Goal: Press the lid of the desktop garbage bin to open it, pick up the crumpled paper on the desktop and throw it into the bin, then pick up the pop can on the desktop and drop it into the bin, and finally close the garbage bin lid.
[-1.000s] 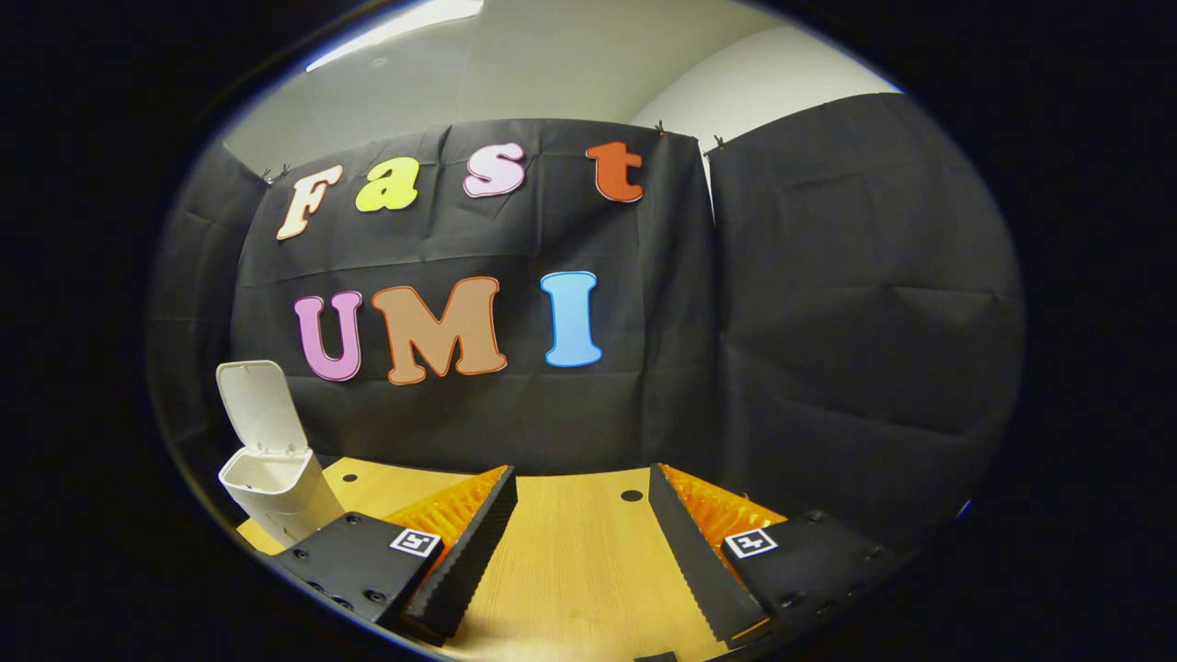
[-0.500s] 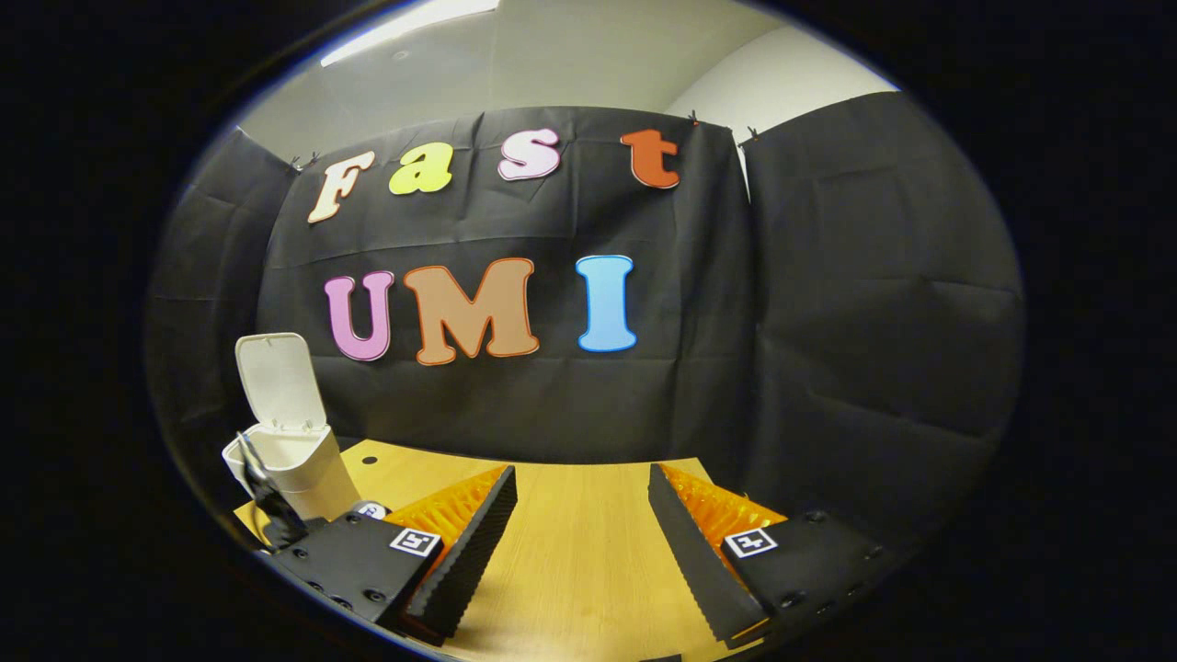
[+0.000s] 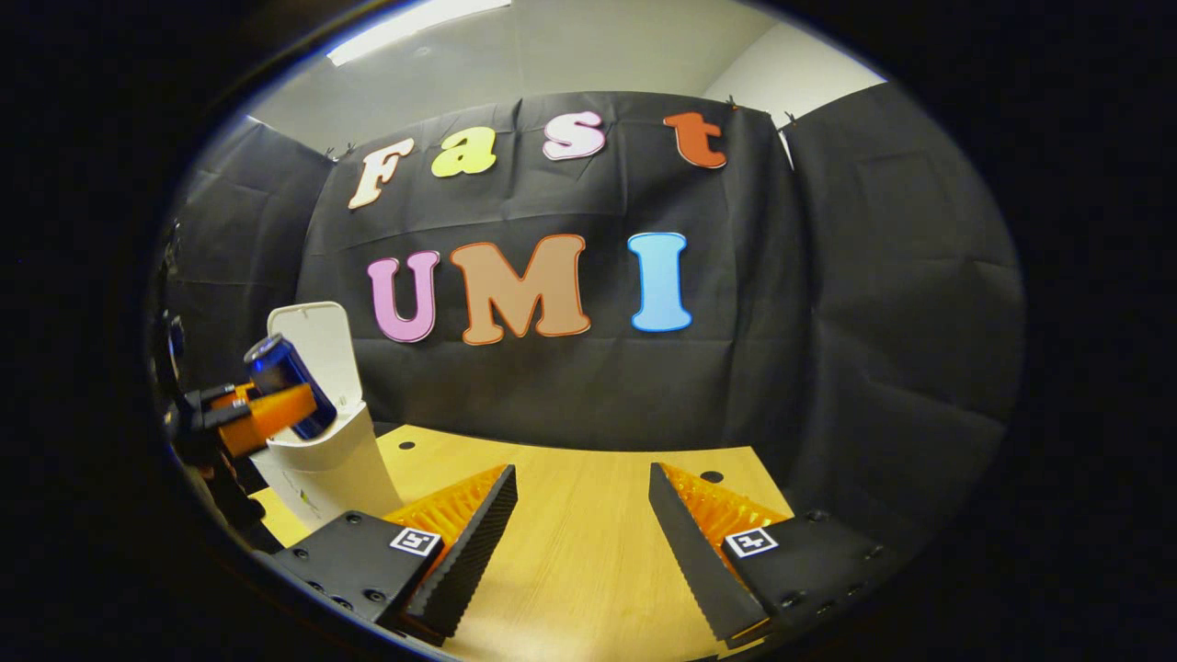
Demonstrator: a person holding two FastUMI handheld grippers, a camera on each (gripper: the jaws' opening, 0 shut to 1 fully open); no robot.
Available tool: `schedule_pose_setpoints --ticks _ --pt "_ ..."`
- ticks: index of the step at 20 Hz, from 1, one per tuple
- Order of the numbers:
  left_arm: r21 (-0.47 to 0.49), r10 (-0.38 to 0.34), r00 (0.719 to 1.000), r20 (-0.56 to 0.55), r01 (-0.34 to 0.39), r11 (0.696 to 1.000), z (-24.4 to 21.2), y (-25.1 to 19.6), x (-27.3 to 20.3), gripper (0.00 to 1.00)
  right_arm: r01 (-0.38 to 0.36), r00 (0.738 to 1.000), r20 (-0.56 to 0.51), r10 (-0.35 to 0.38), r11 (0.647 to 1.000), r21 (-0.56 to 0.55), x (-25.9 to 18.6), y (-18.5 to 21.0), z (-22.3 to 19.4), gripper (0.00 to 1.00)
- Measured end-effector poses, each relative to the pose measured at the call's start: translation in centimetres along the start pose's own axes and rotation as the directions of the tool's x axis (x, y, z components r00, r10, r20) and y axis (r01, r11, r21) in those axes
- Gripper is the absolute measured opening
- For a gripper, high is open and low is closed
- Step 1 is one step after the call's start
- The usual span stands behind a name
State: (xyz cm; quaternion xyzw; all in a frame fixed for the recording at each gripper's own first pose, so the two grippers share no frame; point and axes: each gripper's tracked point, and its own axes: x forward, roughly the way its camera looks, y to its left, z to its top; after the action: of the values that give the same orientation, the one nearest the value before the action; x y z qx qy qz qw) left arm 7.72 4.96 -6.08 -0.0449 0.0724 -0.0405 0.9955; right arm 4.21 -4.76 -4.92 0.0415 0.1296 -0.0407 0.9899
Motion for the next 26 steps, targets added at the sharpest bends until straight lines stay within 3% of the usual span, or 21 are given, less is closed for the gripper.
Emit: schedule_pose_setpoints --ticks 2,6,13,17,21,26 --pt "-0.013 0.074 0.996 -0.057 -0.075 0.997 -1.5 4.3 0.3 0.78 -0.031 0.999 -0.006 0.031 1.000 0.004 0.2 1.1 -0.8 1.00" --pt "-0.036 0.189 0.970 -0.151 -0.196 0.980 -4.5 10.0 0.4 0.77 -0.044 0.999 -0.032 0.043 0.998 -0.034 0.6 1.5 -2.4 0.96" --pt "-0.044 0.232 0.950 -0.209 -0.246 0.968 -8.0 11.0 0.3 0.79 0.010 0.999 -0.053 -0.010 1.000 -0.010 -0.3 -0.8 -3.3 1.00" --pt "-0.057 0.236 0.956 -0.176 -0.250 0.967 -7.0 11.0 0.0 0.93 0.031 0.998 -0.048 -0.032 0.999 -0.006 -0.8 -1.4 -3.2 0.96" --pt "-0.060 0.255 0.958 -0.131 -0.264 0.963 -4.9 11.1 -0.8 0.92 0.034 0.998 -0.050 -0.035 0.999 -0.015 -1.1 -1.3 -3.2 0.96" --pt "0.013 0.255 0.967 0.024 -0.256 0.967 2.2 11.1 -0.7 0.92 0.024 0.998 -0.049 -0.026 0.999 -0.031 -1.0 -0.2 -3.2 0.96"
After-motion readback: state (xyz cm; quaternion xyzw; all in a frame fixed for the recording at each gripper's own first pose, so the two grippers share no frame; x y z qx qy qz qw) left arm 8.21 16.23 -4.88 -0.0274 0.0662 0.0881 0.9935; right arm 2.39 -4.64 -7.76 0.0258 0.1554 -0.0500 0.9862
